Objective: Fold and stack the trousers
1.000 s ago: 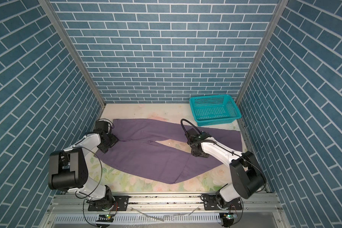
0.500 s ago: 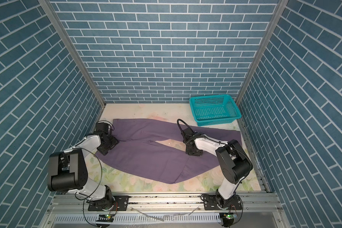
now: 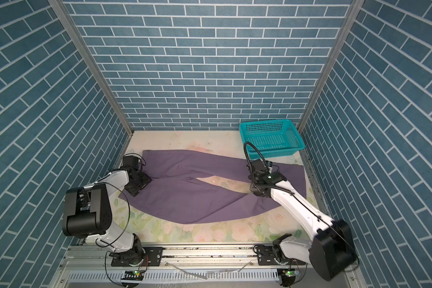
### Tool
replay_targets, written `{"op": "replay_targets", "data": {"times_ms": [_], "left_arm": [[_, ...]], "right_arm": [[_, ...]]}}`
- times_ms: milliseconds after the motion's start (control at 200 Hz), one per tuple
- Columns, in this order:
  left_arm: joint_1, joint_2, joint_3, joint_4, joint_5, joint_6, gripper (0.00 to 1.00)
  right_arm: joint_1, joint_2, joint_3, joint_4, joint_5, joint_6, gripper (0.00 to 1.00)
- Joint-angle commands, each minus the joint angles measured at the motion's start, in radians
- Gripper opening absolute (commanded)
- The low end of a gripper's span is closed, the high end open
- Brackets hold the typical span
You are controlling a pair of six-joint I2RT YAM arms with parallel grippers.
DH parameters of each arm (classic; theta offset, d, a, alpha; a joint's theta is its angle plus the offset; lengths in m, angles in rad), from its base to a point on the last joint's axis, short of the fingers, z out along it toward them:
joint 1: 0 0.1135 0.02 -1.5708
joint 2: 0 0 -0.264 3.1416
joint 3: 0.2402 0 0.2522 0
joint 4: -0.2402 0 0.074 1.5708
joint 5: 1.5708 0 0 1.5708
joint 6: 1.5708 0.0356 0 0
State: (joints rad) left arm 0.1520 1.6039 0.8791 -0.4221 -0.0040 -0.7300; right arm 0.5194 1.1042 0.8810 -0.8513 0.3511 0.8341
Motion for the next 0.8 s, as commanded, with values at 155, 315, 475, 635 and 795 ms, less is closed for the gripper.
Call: {"op": "replay_targets", "data": {"times_ms": [155, 315, 475, 635, 795], "left_arm": [[-0.002, 0.044, 0.003, 0.029, 0.030, -0.005, 0.71], [-0.003, 0.035, -0.003, 0.036, 0.038, -0.008, 0.71], [-0.002, 0.012, -0.014, 0.036, 0.026, -0.012, 0.71], [-0.002, -0.003, -0.015, 0.020, 0.017, -0.009, 0.71], [-0.003, -0.021, -0.021, 0.003, 0.001, -0.002, 0.71]], "right_arm": [[-0.005, -0.543, -0.283, -0.389, -0.007, 0.563, 0.08], [-0.005, -0.694, -0.284, -0.496, 0.035, 0.684, 0.29], [-0.006, -0.557, -0.176, -0.509, 0.099, 0.596, 0.46], [-0.005, -0.241, -0.042, -0.336, 0.113, 0.300, 0.53], [-0.001, 0.105, 0.075, -0.198, 0.076, 0.053, 0.55]]}}
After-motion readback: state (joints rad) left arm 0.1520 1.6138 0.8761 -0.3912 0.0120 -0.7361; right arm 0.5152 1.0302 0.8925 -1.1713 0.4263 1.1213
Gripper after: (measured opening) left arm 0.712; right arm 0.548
